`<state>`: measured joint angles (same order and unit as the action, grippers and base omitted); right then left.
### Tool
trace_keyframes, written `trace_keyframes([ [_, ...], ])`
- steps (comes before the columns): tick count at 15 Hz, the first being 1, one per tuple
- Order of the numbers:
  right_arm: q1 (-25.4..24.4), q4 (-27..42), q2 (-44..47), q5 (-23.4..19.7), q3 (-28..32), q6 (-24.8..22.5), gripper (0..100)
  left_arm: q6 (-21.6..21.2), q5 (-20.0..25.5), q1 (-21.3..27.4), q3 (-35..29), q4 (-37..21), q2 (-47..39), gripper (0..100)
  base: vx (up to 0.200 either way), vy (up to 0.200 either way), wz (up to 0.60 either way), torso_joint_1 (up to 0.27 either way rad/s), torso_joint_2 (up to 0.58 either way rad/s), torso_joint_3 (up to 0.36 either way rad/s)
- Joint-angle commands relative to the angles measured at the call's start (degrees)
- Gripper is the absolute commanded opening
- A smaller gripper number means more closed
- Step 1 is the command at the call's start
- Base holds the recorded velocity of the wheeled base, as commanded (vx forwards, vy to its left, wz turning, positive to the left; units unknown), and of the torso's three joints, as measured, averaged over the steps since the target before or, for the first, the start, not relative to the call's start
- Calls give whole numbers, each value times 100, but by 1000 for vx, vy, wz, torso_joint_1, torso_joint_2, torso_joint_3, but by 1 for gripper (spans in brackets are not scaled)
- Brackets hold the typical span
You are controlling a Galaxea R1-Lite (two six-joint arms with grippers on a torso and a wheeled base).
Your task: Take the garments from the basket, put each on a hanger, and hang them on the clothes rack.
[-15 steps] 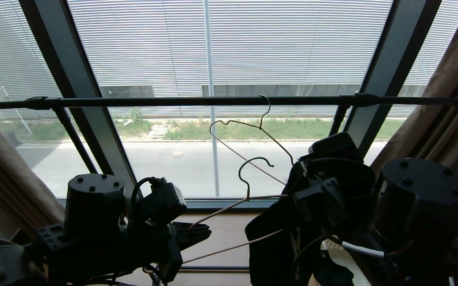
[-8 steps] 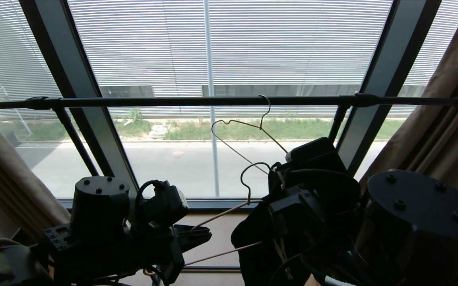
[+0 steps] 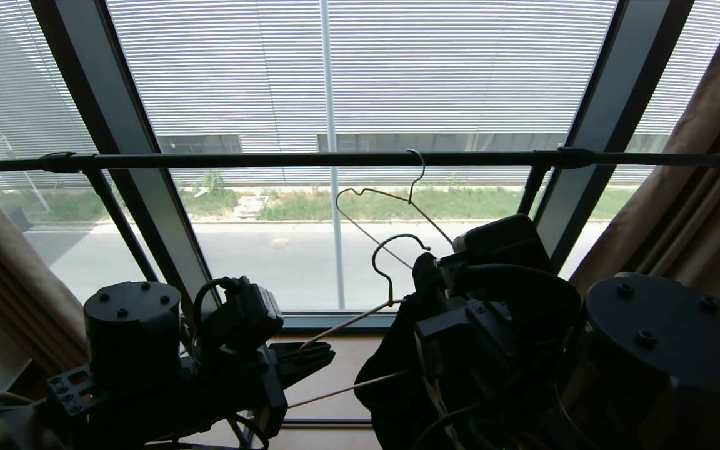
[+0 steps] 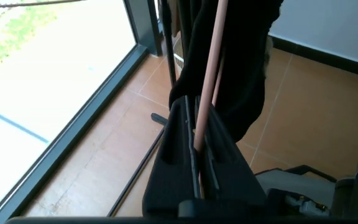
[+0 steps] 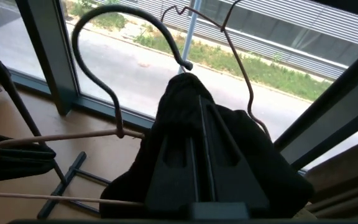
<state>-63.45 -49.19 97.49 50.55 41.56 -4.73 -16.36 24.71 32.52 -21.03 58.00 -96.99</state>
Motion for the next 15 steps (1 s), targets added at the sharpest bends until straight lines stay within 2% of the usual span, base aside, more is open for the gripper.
trace_keyframes([
  [1, 87, 6, -2, 16, 45, -2, 0, 89, 7, 0, 424, 493, -189, 0, 0, 0, 0, 0, 0, 0],
  [5, 184, 6, 139, 156, 256, -2, 0, 326, 7, 8, 916, 1205, -206, 0, 0, 0, 0, 0, 0, 0],
  [12, 87, -12, 429, 192, 450, -2, 0, 476, 7, 87, 952, 1319, -233, 0, 0, 0, 0, 0, 0, 0],
  [13, 35, -3, 438, 192, 441, -2, 100, 476, -1, 87, 943, 1372, -286, 0, 0, 0, 0, 0, 0, 0],
  [15, 17, -12, 429, 192, 415, 7, 100, 520, -10, 79, 978, 1626, -400, 0, 0, 0, 0, 0, 0, 0],
])
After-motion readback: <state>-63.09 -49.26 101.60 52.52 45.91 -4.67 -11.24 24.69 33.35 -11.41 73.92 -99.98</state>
